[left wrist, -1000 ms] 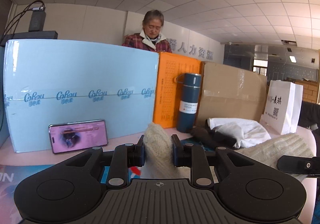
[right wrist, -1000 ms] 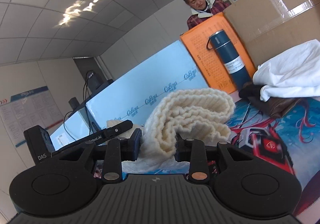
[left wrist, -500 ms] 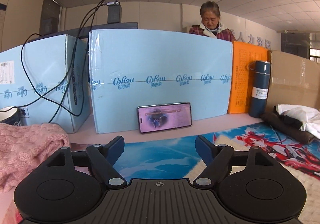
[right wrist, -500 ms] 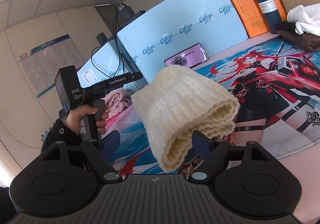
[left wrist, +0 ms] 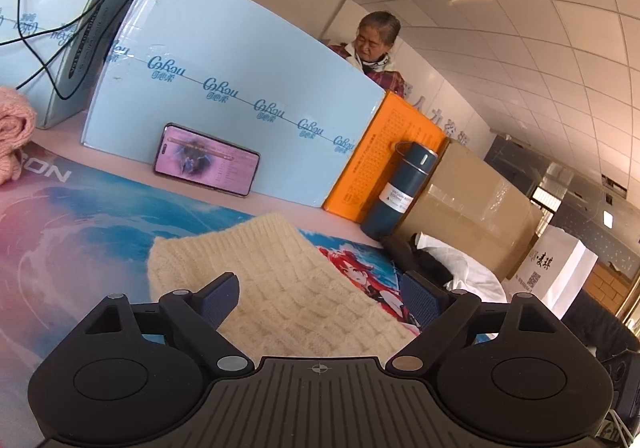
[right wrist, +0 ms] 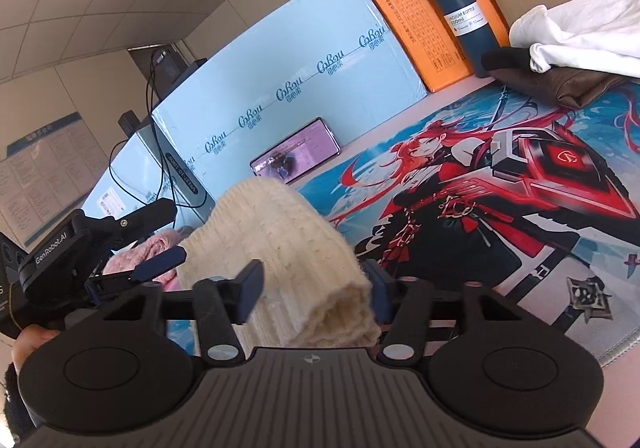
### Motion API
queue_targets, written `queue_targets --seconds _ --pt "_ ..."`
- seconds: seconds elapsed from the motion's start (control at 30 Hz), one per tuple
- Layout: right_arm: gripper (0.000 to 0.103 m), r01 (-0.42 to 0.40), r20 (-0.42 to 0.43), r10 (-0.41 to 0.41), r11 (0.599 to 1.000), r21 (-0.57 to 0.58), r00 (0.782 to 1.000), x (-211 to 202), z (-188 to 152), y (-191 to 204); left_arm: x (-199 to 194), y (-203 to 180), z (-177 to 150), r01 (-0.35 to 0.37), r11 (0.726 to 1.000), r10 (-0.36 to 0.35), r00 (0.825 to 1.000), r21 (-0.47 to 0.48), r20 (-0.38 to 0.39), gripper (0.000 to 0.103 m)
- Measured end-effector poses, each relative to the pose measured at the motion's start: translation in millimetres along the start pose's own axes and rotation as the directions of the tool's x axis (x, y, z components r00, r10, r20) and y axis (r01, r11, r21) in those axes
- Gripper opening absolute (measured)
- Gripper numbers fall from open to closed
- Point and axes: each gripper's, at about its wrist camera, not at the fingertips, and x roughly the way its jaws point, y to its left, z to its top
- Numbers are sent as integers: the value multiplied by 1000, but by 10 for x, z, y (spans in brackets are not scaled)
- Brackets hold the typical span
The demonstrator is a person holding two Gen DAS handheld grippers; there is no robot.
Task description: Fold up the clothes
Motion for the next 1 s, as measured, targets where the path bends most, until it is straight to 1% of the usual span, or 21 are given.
queue_targets --seconds 0.03,0.07,0.1,0.13,0.2,0.23,0.33,0.4,0.43,0.5,0.57,0.67,0.7,0.77,0.8,0.83,0.87,0.9,0.93,0.97,1.0 --pt "22 -6 24 7 999 -42 1000 -14 -6 61 -57 45 2 -5 1000 6 1000 -17 14 91" --pt "18 -18 48 22 996 -83 999 -32 -10 126 -114 91 5 -11 999 12 1000 -34 29 93" --pt "18 -51 70 60 991 -125 996 -64 -8 207 -171 136 7 -16 999 18 999 -51 43 95" --pt "18 -102 83 116 982 -162 990 -99 -1 295 -225 178 11 -22 997 26 998 -68 58 95" --pt "18 -217 84 240 951 -218 967 -144 0 442 -331 254 17 -32 994 42 995 -104 95 97" --pt "18 -263 71 287 935 -238 955 -143 -11 513 -386 292 16 -34 992 49 992 -122 116 97" --pt "18 -409 6 430 864 -292 903 -107 -103 753 -551 417 19 -27 985 55 986 -173 159 99" --pt "18 -484 -46 496 817 -313 867 -69 -181 887 -661 496 16 -20 980 55 983 -198 173 99" --pt "18 -511 -76 516 797 -320 853 -45 -219 942 -716 525 7 -25 979 61 983 -202 175 99" --pt "18 -560 -146 546 754 -344 825 0 -326 1043 -819 575 -18 -43 977 81 981 -208 179 100" --pt "18 -602 -219 563 709 -368 797 41 -449 1131 -893 594 -69 -88 975 124 977 -203 172 100" --pt "21 -634 -311 553 676 -375 773 82 -603 1173 -976 629 -145 -115 974 146 977 -195 153 100" --pt "24 -638 -331 545 673 -374 770 77 -619 1174 -999 640 -166 -119 974 149 978 -193 145 100" --pt "45 -649 -353 545 667 -366 760 37 -597 1148 -1039 662 -207 -127 974 152 980 -188 126 100" --pt "65 -659 -350 560 665 -352 751 -5 -545 1112 -1051 670 -223 -130 975 152 982 -183 112 100" --pt "76 -671 -337 581 659 -340 741 -49 -482 1068 -1060 679 -240 -135 974 154 983 -180 99 100" --pt "78 -682 -318 603 652 -332 731 -93 -404 1018 -1062 685 -256 -143 973 161 983 -183 90 102" --pt "81 -687 -287 624 649 -328 727 -136 -304 956 -1060 692 -277 -150 971 168 982 -185 84 102" --pt "87 -682 -252 636 654 -326 730 -168 -201 890 -1056 699 -291 -152 971 169 982 -185 81 102" --pt "90 -655 -207 625 680 -330 753 -168 -89 815 -1050 710 -304 -153 970 170 982 -186 78 102" --pt "92 -616 -173 595 716 -329 785 -136 6 747 -1044 721 -316 -160 968 176 982 -193 72 102"
